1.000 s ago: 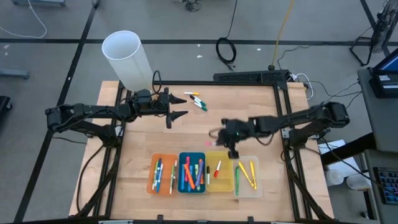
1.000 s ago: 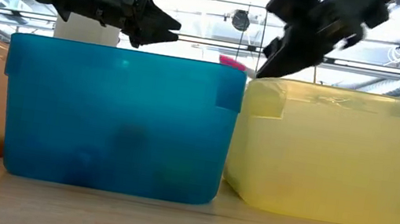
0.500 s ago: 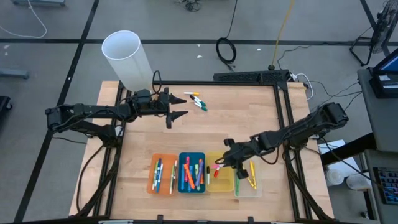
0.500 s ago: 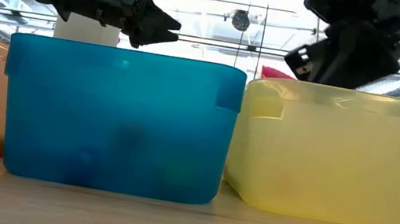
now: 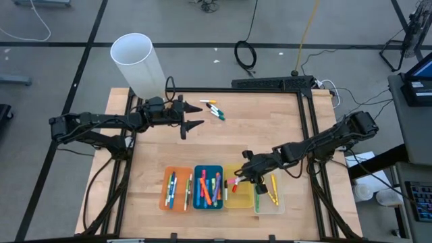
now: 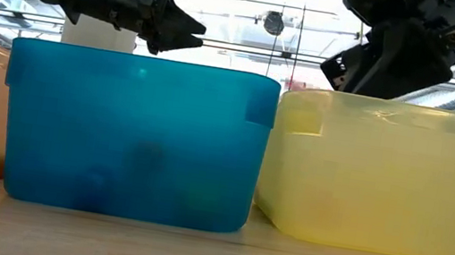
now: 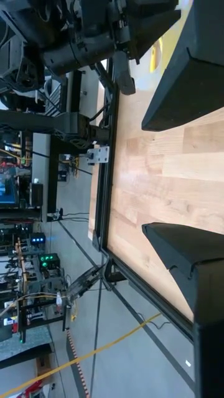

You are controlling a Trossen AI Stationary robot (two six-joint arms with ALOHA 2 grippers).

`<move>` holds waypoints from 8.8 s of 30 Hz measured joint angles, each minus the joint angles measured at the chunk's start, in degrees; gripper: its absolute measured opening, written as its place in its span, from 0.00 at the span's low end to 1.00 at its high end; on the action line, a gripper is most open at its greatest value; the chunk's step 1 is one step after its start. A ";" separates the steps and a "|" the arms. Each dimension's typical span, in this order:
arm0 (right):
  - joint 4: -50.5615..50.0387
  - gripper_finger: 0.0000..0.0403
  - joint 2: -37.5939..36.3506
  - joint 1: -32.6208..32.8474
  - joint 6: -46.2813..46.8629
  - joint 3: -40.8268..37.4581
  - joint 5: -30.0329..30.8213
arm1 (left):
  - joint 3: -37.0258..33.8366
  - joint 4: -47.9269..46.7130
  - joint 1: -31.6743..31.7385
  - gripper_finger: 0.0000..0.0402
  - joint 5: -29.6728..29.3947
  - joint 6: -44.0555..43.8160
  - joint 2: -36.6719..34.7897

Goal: Pick & Place Markers
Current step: Put the pink white highlighter pen into the yellow bin, then put the bottom green highlighter pen into the yellow bin

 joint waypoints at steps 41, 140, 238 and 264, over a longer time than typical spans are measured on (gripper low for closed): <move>3.04 0.41 -15.92 -8.04 -9.18 -1.11 0.24 | 36.89 -41.04 7.66 0.63 -32.63 -10.19 41.15; 5.33 0.39 -15.96 -8.13 -7.91 -1.27 0.17 | 37.05 -36.61 -2.99 0.13 -23.27 -12.15 48.41; 38.44 0.08 -10.82 -11.83 -0.77 -8.46 1.39 | 10.01 29.65 -7.09 0.35 17.03 -6.14 33.48; 20.54 0.37 -3.93 -0.96 9.11 -8.55 -9.25 | 11.37 15.16 -4.62 0.40 1.10 -11.03 33.46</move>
